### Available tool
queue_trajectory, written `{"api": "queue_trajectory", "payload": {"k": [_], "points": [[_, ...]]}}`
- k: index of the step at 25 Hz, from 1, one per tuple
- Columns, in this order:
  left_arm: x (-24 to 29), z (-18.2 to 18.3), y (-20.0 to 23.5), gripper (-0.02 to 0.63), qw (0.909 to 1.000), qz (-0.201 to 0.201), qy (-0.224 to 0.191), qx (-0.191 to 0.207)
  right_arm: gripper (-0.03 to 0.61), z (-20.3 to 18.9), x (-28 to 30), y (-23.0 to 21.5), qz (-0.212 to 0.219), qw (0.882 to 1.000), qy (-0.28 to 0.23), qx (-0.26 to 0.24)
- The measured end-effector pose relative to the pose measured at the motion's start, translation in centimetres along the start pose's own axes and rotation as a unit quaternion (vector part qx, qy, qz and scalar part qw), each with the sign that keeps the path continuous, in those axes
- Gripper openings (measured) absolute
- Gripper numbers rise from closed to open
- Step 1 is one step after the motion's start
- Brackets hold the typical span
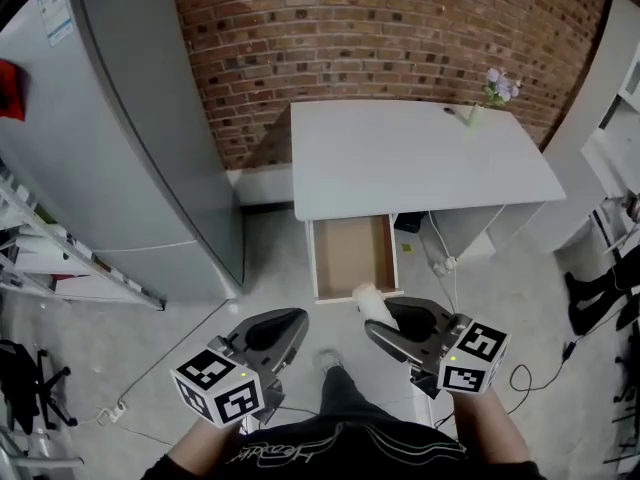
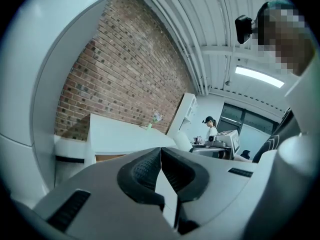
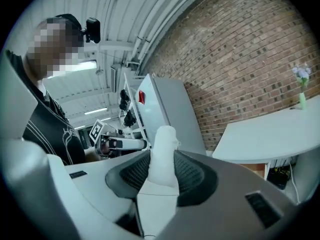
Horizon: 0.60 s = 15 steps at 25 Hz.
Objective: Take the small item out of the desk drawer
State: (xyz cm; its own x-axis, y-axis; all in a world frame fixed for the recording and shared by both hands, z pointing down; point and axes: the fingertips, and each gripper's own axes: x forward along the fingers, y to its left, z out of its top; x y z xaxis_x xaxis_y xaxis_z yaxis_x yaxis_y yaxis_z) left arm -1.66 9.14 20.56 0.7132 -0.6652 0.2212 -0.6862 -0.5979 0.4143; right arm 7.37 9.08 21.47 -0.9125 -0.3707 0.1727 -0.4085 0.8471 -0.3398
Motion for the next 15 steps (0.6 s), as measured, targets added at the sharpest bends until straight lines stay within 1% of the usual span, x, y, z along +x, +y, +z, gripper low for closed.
{"api": "queue_trajectory", "payload": {"k": [6, 12, 15], "points": [[-0.3, 0.7, -2.3, 0.021, 0.9997, -0.021, -0.006, 0.012, 0.156, 1.9, -1.6, 2.4, 0.001, 0.999, -0.030, -0.033], [0.2, 1.1, -3.3, 0.021, 0.9989, -0.042, -0.005, 0.023, 0.156, 2.4, -2.1, 2.9, 0.002, 0.999, -0.044, -0.029], [0.5, 1.7, -2.9, 0.021, 0.9988, -0.043, -0.003, 0.024, 0.156, 2.5, -1.8, 2.6, 0.001, 0.999, -0.045, -0.027]]}}
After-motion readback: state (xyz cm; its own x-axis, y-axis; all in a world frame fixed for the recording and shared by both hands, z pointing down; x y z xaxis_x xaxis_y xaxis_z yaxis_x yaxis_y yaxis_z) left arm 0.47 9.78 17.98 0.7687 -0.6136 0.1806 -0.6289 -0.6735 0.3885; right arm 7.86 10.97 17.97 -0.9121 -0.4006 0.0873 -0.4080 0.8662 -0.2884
